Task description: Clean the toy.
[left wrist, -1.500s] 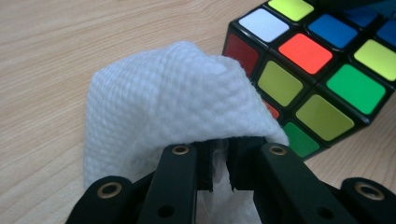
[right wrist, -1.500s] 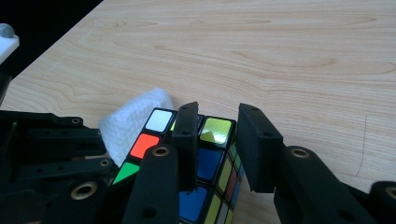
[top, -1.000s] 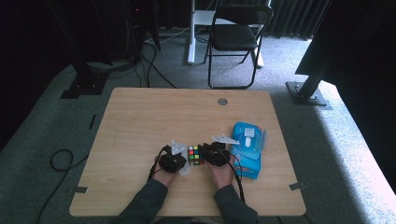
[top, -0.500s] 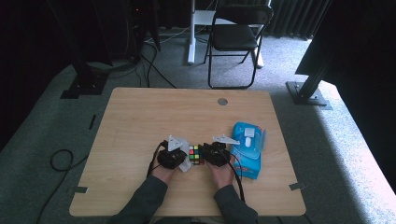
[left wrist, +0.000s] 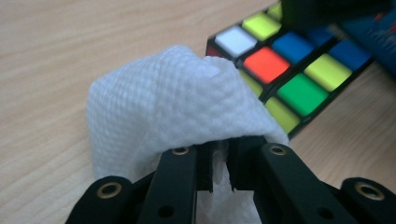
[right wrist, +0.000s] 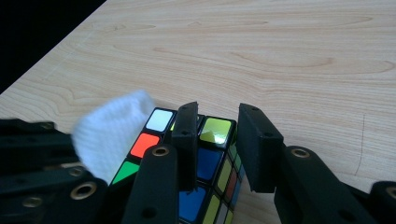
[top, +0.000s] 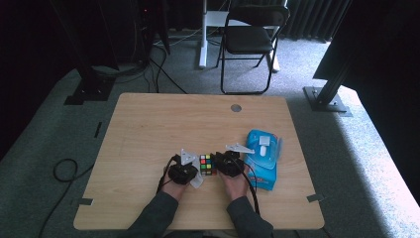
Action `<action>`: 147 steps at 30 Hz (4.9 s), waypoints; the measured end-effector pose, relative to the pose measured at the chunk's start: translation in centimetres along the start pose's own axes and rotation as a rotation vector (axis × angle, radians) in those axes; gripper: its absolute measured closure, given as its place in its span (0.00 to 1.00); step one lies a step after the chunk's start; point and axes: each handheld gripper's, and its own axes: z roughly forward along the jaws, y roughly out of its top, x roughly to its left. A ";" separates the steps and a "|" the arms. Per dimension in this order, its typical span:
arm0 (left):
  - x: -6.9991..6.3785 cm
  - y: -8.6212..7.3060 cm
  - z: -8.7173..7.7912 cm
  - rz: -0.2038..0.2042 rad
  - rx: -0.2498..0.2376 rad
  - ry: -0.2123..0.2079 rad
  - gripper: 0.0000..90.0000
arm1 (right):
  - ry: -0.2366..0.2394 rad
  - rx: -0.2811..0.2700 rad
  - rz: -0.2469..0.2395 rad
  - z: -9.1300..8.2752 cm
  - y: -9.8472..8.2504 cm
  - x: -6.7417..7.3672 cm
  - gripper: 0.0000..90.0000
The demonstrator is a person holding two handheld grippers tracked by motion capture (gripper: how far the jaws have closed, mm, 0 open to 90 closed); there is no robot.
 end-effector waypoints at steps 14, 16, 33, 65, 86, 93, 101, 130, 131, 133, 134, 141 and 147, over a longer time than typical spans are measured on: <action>-0.3 -0.4 0.8 0.046 0.023 0.033 0.92 | -0.001 -0.001 0.009 0.0 0.0 0.0 0.77; -0.2 -0.2 0.9 0.024 0.029 0.030 0.92 | -0.001 -0.001 0.008 0.0 0.0 0.0 0.77; -0.1 1.1 -1.7 -0.058 -0.029 -0.034 0.91 | -0.003 -0.006 0.008 0.0 0.0 -0.1 0.77; 1.6 0.3 -0.9 -0.030 0.000 0.029 0.90 | 0.068 0.010 0.001 0.1 -0.2 0.0 0.78; 0.7 0.2 -0.8 -0.013 -0.006 0.000 0.91 | 0.044 0.030 -0.045 0.7 0.4 0.6 0.72; 0.2 0.0 -1.0 -0.013 -0.009 -0.018 0.89 | 0.002 0.029 -0.056 0.3 0.5 0.7 0.65; -0.7 0.0 -1.2 -0.008 -0.015 -0.039 0.89 | -0.015 0.005 -0.017 -1.3 -0.6 0.1 0.64; -0.3 1.4 -1.7 -0.012 -0.058 -0.043 0.88 | 0.003 0.020 0.004 -2.2 -1.3 0.0 0.77; -0.2 1.6 -1.7 -0.012 -0.059 -0.041 0.88 | 0.002 0.019 0.003 -2.2 -1.3 0.0 0.77; -0.2 1.7 -1.7 -0.016 -0.062 -0.038 0.88 | 0.002 0.019 0.003 -2.2 -1.3 0.0 0.77; -0.1 1.9 -1.6 -0.013 -0.065 -0.031 0.88 | 0.002 0.019 0.003 -2.2 -1.3 0.0 0.77; 0.0 2.8 -0.7 -0.003 -0.053 -0.013 0.90 | 0.005 0.020 0.009 -2.2 -1.3 0.0 0.77; 0.1 2.9 -0.3 -0.001 -0.049 -0.007 0.93 | 0.005 0.018 0.009 -2.2 -1.4 0.0 0.76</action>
